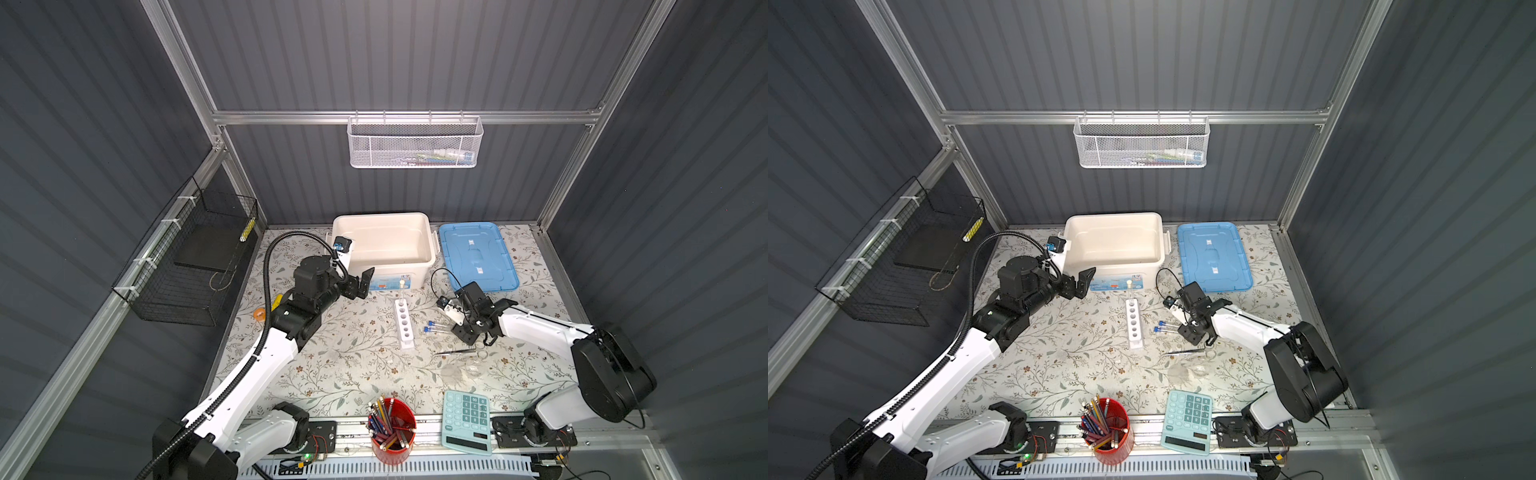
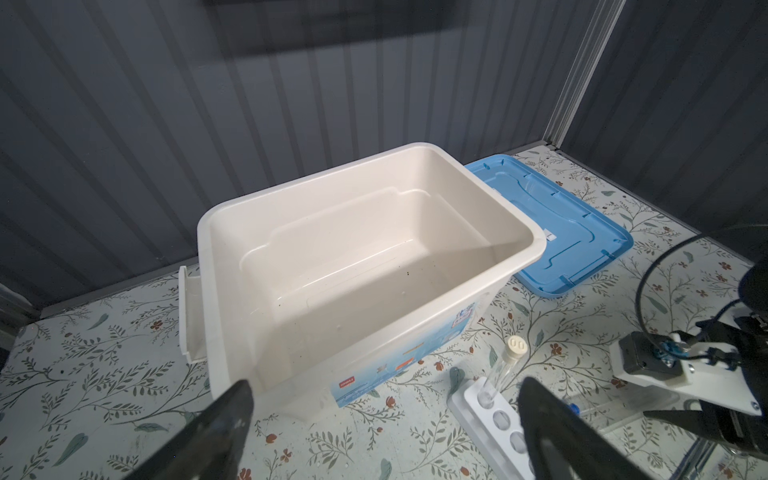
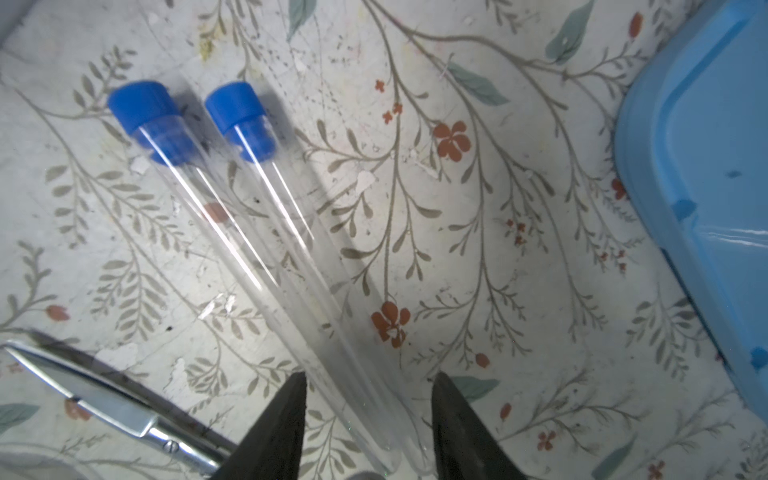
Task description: Organize the chemistry lab equipment
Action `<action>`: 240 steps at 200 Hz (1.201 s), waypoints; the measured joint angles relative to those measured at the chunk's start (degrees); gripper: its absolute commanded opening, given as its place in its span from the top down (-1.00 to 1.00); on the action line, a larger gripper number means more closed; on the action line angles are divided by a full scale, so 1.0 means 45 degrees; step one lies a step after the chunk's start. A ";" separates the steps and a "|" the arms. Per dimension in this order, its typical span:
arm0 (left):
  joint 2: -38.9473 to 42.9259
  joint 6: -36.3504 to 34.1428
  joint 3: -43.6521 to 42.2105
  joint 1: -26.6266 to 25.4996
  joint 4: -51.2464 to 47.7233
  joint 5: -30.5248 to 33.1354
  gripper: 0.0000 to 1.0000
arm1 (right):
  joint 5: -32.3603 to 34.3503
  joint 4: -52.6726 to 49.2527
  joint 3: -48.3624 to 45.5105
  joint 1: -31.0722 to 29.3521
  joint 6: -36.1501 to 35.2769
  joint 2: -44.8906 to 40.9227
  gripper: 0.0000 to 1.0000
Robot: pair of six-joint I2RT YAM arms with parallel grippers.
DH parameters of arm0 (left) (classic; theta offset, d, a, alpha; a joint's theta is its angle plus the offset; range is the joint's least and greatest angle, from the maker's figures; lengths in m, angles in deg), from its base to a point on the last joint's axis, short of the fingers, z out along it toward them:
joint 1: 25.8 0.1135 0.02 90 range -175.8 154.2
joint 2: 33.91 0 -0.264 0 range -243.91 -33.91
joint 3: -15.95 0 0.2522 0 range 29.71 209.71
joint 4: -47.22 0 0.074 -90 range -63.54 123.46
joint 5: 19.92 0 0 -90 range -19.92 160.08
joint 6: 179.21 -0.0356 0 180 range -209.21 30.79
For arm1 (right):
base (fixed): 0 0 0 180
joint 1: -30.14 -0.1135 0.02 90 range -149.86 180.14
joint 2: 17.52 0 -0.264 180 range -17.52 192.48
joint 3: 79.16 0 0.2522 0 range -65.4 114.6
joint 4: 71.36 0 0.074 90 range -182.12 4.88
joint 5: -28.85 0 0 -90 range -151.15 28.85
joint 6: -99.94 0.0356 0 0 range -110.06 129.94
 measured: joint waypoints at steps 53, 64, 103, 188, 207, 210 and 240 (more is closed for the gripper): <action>0.0000 0.0000 0.0000 0.0000 0.0000 -0.0092 -0.98 | -0.0131 -0.0345 0.0321 -0.0714 -0.0044 -0.0335 0.06; 0.0000 0.0000 0.0000 0.0000 0.0000 -0.0097 -0.97 | -0.0175 -0.0379 0.0321 -0.0840 -0.0083 -0.0311 0.08; 0.0000 -0.0005 0.0000 0.0000 0.0000 -0.0097 -0.97 | -0.0291 -0.0355 0.0321 -0.0879 -0.0199 0.0146 0.11; 0.0000 -0.0005 0.0000 0.0000 -0.0005 -0.0092 -0.98 | -0.0345 -0.0165 0.0325 -0.0884 -0.0379 0.0845 0.15; 0.0000 -0.0005 0.0000 0.0000 -0.0005 -0.0092 -0.98 | -0.0345 -0.0121 0.0321 -0.0884 -0.0389 0.0947 0.15; 0.0000 -0.0005 0.0000 0.0000 -0.0005 -0.0092 -0.98 | -0.0345 -0.0112 0.0321 -0.0884 -0.0389 0.0957 0.15; 0.0000 -0.0005 0.0000 0.0000 -0.0010 -0.0092 -0.97 | -0.0345 0.0029 0.0321 -0.0884 -0.0384 0.1069 0.17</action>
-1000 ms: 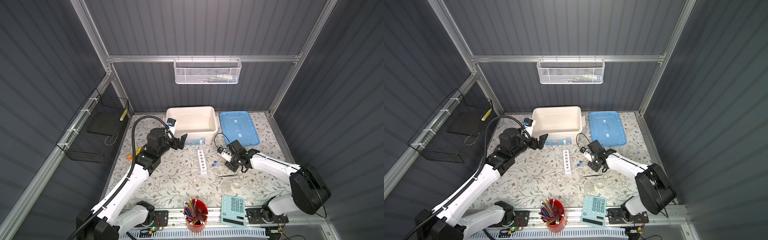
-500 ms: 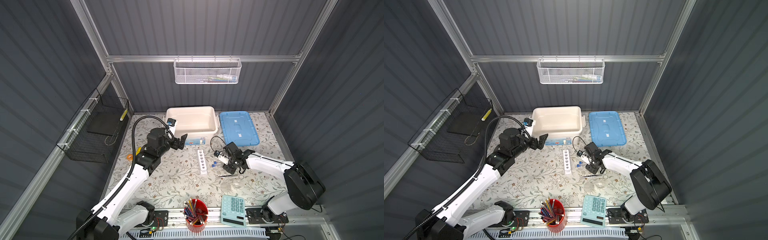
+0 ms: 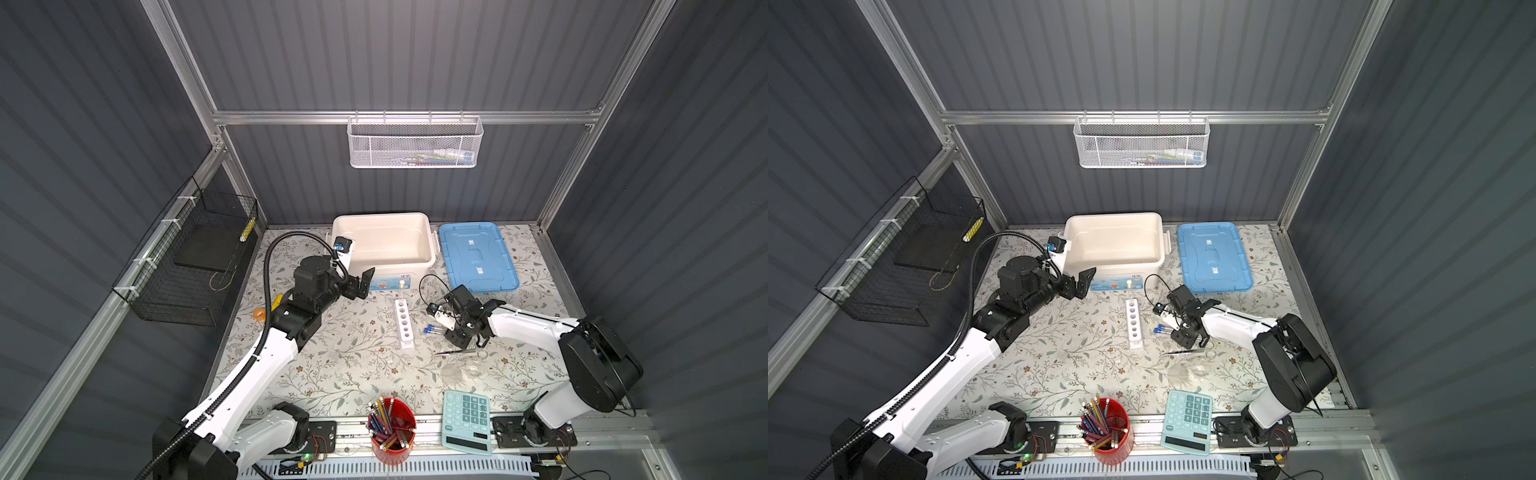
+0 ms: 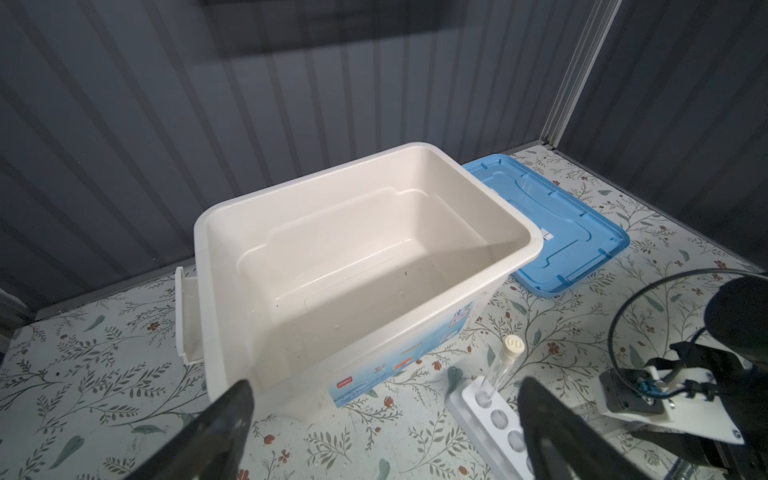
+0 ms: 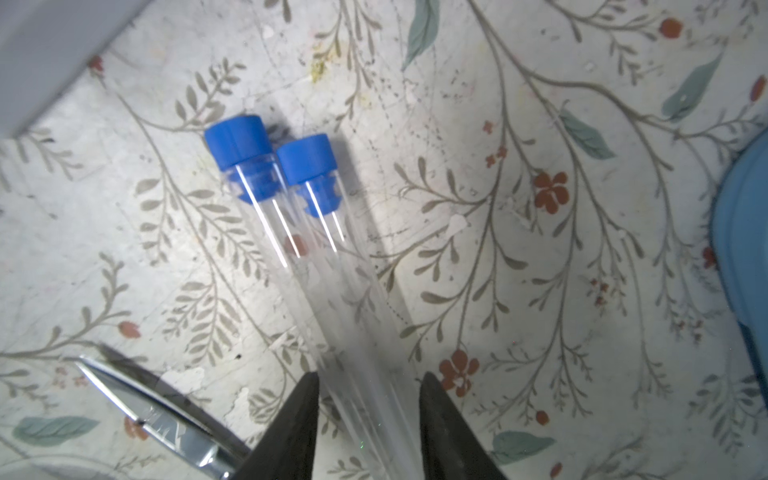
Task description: Organize the chemistry lab equipment
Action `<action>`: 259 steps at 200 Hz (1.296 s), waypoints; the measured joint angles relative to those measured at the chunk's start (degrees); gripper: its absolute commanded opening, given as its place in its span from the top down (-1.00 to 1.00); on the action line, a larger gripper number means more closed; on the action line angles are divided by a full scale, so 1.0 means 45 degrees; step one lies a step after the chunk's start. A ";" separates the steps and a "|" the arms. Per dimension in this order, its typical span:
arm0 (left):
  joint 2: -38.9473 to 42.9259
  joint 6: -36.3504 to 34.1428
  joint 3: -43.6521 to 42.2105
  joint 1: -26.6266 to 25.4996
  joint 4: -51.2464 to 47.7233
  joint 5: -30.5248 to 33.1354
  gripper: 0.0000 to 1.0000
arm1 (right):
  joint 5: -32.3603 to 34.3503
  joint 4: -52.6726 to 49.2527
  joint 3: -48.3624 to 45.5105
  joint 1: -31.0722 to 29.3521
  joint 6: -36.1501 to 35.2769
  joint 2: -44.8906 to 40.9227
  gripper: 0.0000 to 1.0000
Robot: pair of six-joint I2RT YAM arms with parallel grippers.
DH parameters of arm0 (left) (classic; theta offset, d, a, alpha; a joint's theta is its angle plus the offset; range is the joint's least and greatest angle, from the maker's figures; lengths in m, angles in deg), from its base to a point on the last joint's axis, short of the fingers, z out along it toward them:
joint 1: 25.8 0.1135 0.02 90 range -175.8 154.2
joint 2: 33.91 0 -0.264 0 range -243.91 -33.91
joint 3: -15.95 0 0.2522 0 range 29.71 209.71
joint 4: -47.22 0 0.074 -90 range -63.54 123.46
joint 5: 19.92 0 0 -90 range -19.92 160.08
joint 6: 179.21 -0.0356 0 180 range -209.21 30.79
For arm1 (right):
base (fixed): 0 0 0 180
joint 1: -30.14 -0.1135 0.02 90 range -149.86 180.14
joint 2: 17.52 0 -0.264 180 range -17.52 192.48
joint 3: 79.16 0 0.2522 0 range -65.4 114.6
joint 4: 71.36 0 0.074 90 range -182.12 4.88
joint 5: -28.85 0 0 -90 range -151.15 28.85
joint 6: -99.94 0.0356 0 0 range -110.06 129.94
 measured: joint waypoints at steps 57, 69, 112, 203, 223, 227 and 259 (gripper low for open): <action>0.0000 0.0000 0.0000 0.0000 0.0000 0.0000 -0.98 | 0.0063 0.0068 0.0000 0.0000 0.0005 0.0019 0.20; 0.0000 0.0000 0.0000 0.0000 0.0000 0.0000 -0.98 | 0.0087 0.0073 0.0000 0.0000 0.0005 0.0019 0.20; 0.0000 -0.0005 0.0000 0.0000 0.0000 0.0000 -0.97 | 0.0034 0.0068 0.0000 0.0024 0.0141 -0.0194 0.20; 0.0000 -0.0029 0.0000 0.0000 -0.0019 -0.0005 -0.98 | -0.0544 0.0073 0.0000 0.0782 0.0495 -0.1151 0.21; 0.0000 -0.0049 0.0000 0.0000 -0.0034 -0.0005 -0.98 | -0.0554 0.0078 0.0005 0.0899 0.0491 -0.1015 0.23; 0.0000 -0.0049 0.0000 0.0000 -0.0029 -0.0005 -0.97 | -0.0554 0.0083 0.0010 0.0918 0.0491 -0.0942 0.24; 0.0000 -0.0058 0.0000 0.0000 -0.0034 -0.0005 -0.97 | -0.0593 0.0083 0.0058 0.0981 0.0505 -0.0432 0.26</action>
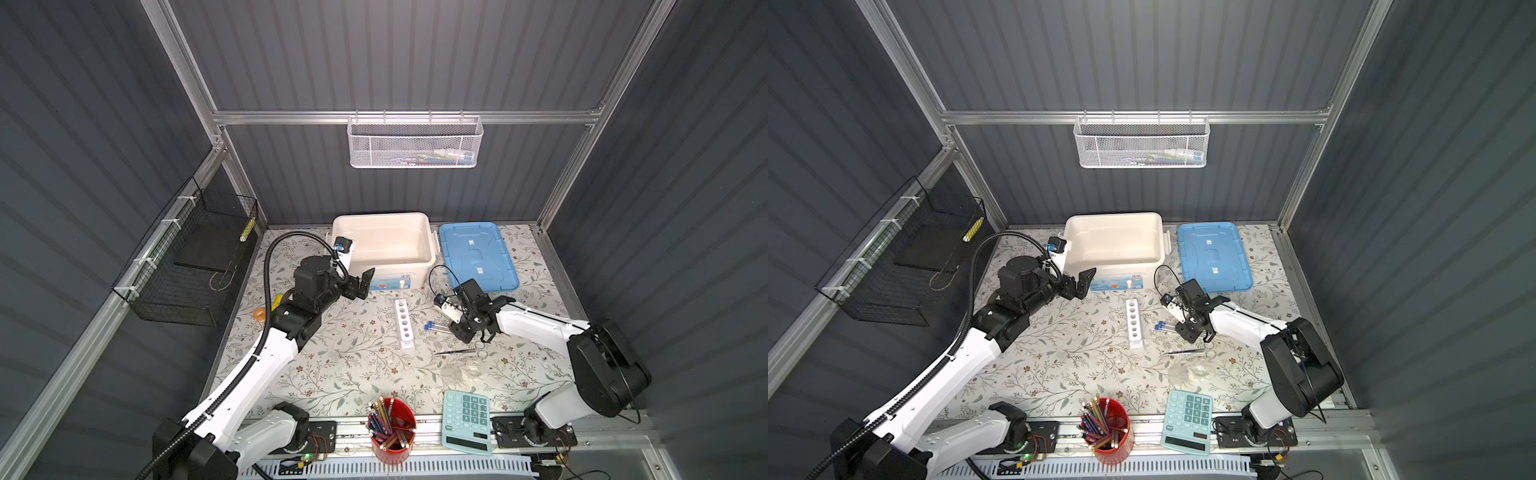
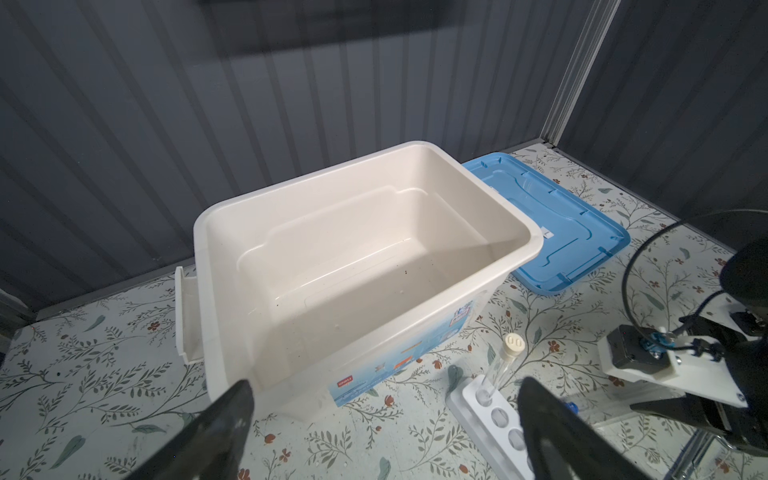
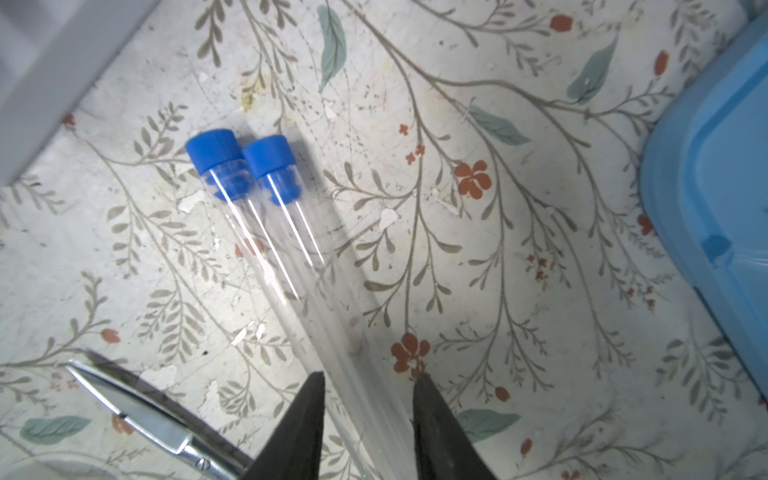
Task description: Organize the chemistry lab equipment
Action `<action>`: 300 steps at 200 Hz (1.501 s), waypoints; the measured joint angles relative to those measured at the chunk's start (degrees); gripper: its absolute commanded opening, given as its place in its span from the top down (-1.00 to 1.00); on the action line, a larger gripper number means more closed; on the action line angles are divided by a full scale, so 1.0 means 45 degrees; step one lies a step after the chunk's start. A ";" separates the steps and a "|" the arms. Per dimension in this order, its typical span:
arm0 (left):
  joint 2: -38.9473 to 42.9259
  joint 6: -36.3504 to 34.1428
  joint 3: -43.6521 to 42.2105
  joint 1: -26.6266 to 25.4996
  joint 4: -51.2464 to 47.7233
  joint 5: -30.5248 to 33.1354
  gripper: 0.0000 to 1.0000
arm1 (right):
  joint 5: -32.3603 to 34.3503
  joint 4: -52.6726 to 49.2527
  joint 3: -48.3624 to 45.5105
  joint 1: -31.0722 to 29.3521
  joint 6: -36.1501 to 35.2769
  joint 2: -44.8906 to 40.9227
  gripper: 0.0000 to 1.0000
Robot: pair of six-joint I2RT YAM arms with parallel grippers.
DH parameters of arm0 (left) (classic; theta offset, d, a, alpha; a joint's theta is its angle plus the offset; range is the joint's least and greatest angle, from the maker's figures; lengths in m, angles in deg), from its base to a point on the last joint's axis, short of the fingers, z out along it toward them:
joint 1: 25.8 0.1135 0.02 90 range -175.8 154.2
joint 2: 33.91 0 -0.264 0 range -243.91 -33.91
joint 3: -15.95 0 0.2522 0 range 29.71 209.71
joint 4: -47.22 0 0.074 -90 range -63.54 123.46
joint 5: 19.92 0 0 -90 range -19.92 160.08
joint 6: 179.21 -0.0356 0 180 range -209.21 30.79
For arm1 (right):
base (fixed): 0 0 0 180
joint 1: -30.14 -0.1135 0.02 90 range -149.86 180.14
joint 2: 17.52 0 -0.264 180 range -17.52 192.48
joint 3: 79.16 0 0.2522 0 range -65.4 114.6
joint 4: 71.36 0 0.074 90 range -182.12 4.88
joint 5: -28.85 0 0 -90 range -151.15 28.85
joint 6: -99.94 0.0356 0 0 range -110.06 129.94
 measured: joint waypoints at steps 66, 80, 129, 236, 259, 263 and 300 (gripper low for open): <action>0.0000 -0.0039 0.0000 0.0000 -0.0010 0.0005 -0.97 | -0.0019 0.0384 0.0068 0.0044 0.0000 0.0243 0.28; 0.0000 -0.0039 0.0000 0.0000 -0.0010 0.0005 -0.97 | -0.0015 0.0432 0.0068 0.0044 0.0000 0.0335 0.29; 0.0000 -0.0039 0.0000 0.0000 -0.0010 0.0005 -0.97 | 0.0019 0.0432 0.0068 0.0044 -0.0015 0.0695 0.31; 0.0000 0.0078 0.0000 0.0000 -0.0044 -0.0374 -0.97 | 0.0063 0.0665 0.0073 0.0044 -0.0058 0.0952 0.49; 0.0005 0.0131 0.0000 0.0000 -0.0049 -0.0607 -0.97 | 0.0102 0.0787 0.0107 0.0015 -0.0058 0.1020 0.54; 0.0005 0.0155 0.0000 0.0000 -0.0049 -0.0651 -0.97 | 0.0112 0.0797 0.0121 0.0005 -0.0073 0.1030 0.55; 0.0005 0.0219 0.0000 0.0000 -0.0136 -0.0928 -0.96 | 0.0121 0.0894 0.0141 -0.0029 -0.0097 0.1069 0.62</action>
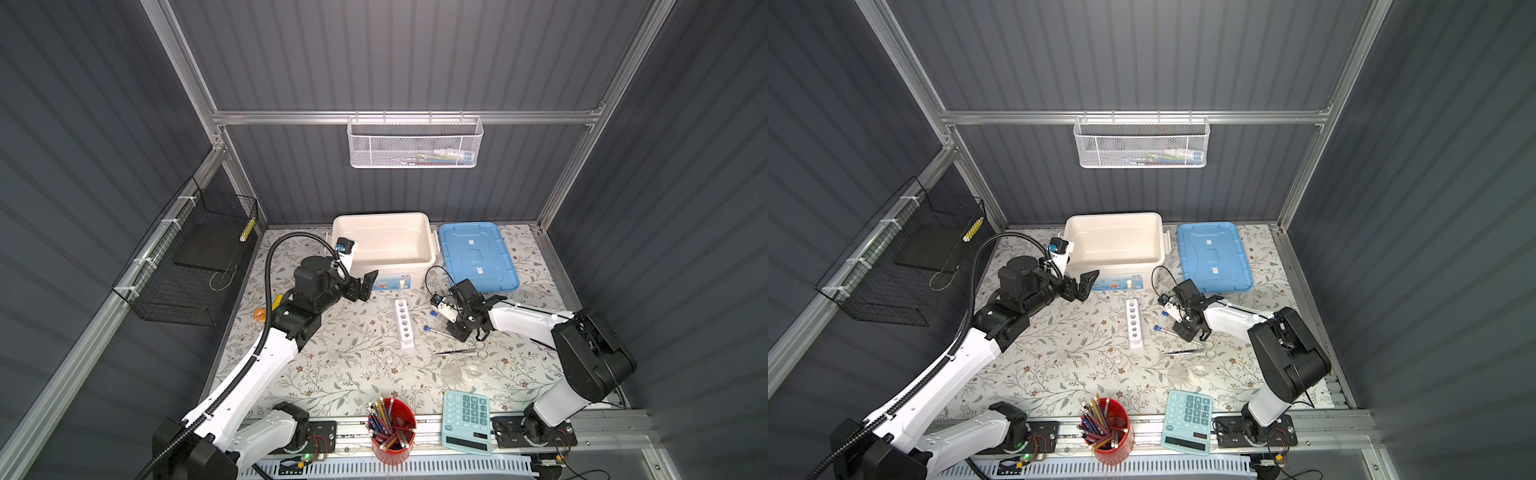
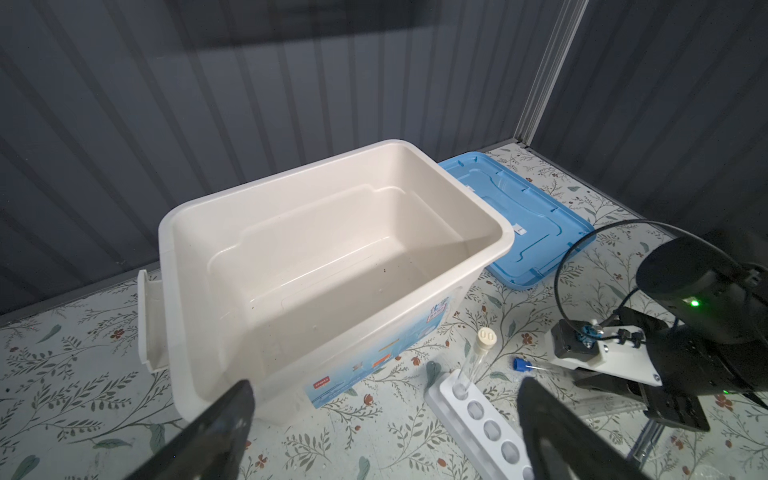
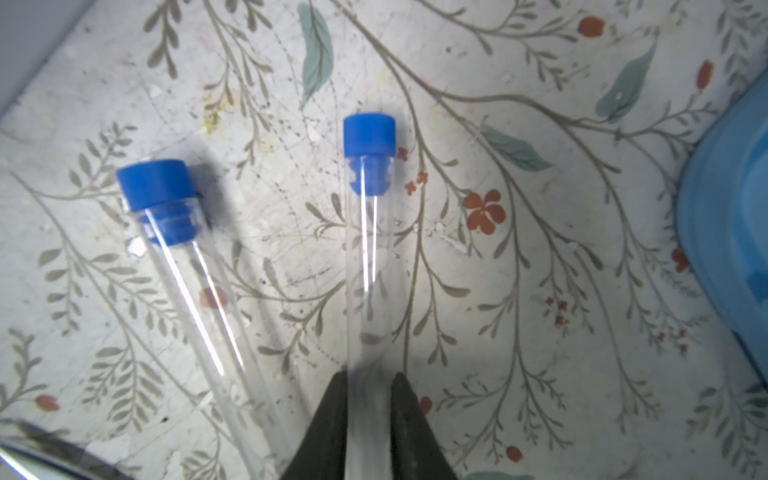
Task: Organize the chemistry lab equipment
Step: 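Close the right gripper on one blue-capped tube and lift it upright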
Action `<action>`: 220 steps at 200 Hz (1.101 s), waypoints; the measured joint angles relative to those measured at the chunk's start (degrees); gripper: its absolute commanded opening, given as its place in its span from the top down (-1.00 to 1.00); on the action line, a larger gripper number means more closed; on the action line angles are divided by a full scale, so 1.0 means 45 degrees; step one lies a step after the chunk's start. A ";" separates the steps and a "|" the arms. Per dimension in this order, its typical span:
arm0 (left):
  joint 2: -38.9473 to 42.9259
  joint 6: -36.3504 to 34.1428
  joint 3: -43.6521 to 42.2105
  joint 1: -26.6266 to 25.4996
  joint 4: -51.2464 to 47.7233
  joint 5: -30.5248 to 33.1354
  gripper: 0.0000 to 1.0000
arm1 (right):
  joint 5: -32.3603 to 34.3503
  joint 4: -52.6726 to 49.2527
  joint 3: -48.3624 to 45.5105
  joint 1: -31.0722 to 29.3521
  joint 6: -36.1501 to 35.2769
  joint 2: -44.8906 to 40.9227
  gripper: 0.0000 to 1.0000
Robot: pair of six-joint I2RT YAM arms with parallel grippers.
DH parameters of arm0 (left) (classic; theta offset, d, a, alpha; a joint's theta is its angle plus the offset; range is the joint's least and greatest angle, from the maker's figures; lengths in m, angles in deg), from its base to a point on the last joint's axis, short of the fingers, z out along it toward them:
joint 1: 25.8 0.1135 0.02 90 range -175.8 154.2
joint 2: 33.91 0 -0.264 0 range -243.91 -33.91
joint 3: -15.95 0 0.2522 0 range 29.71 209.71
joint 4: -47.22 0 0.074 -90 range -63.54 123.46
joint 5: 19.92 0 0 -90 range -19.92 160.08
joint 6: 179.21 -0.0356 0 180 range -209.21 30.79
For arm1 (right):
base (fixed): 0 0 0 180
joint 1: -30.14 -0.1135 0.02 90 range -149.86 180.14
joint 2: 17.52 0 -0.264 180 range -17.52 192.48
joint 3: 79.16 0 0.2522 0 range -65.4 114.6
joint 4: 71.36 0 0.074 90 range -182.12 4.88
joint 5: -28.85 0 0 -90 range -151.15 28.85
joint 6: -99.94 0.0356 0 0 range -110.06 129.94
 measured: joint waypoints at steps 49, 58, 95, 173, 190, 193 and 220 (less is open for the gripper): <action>0.0000 0.0155 0.0180 0.0000 -0.0500 -0.0680 -0.96 | 0.0155 0.0024 -0.0005 0.0000 -0.0015 -0.0447 0.69; 0.0000 0.0189 0.0248 0.0000 -0.0544 -0.0821 -0.96 | 0.0204 0.0063 -0.0005 0.0000 -0.0015 -0.0724 0.70; -0.0112 0.0306 0.0646 0.0000 -0.0763 -0.1651 -0.95 | 0.0442 0.0238 -0.0005 0.0005 -0.0010 -0.1836 0.70; -0.0918 0.1117 0.1088 0.0000 -0.0913 -0.4527 -0.89 | 0.0379 0.0549 -0.0039 -0.0029 0.0549 -0.5008 0.69; -0.1239 0.1404 0.1229 -0.0073 -0.0680 -0.5081 -0.88 | 0.0311 0.0622 -0.0039 -0.0243 0.0724 -0.5654 0.68; -0.1287 0.1443 0.1253 -0.0102 -0.0641 -0.5144 -0.87 | 0.0311 0.0636 -0.0039 -0.0301 0.0753 -0.5731 0.68; -0.1860 0.1705 0.1477 -0.0500 -0.0267 -0.5629 -0.82 | 0.0267 0.0719 -0.0039 -0.0971 0.0937 -0.6261 0.67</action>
